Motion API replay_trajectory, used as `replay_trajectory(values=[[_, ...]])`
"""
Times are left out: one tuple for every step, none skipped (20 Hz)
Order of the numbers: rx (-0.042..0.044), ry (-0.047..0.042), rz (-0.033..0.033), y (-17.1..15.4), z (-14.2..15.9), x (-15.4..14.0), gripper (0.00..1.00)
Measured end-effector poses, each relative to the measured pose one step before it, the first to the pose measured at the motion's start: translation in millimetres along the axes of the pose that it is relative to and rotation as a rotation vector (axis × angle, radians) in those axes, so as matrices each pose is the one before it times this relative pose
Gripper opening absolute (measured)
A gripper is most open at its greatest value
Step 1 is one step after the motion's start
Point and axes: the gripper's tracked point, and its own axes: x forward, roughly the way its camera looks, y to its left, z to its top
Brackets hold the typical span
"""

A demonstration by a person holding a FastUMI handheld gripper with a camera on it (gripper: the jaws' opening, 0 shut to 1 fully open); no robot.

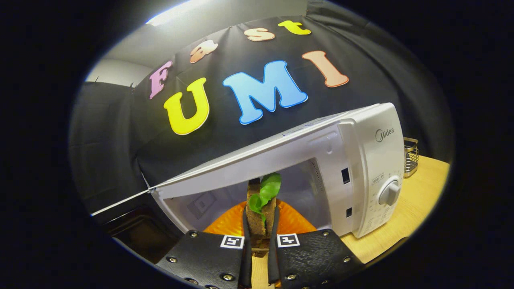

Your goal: Open the microwave, put the food inside, and close the microwave door.

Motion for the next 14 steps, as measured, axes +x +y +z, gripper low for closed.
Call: replay_trajectory(values=[[0.02571,-0.00199,-0.00464,0.13,-1.39,6.11,0.15],[0.0253,0.00022,-0.00315,0.38,-2.67,7.39,0.17],[0.02153,-0.00205,-0.00688,-0.07,-3.87,7.29,0.17],[0.01795,0.00318,-0.01253,-1.79,-3.67,7.3,0.17],[0.01666,0.00258,-0.00971,-2.75,-2.85,7.35,0.17],[0.01585,0.00276,-0.00697,-1.24,-1.74,7.99,0.17],[0.01503,0.00169,-0.00681,-1.84,-1.79,7.28,0.17],[0.01524,-0.0016,-0.01075,-2.75,-0.67,5.93,0.17],[0.01864,-0.00219,-0.00679,-2.38,-1.4,6.62,0.17],[0.01717,-0.00245,-0.00235,-1.78,-1.14,4.26,0.19],[0.01601,-0.0015,-0.00688,-1.84,-1.29,3.74,0.19],[0.01635,-0.00496,0.00337,-0.06,-1.0,2.42,0.19],[0.01371,-0.00643,0.00632,1.44,-1.17,2.28,0.19],[0.01798,-0.0088,0.01164,2.32,0.19,1.42,0.19]])
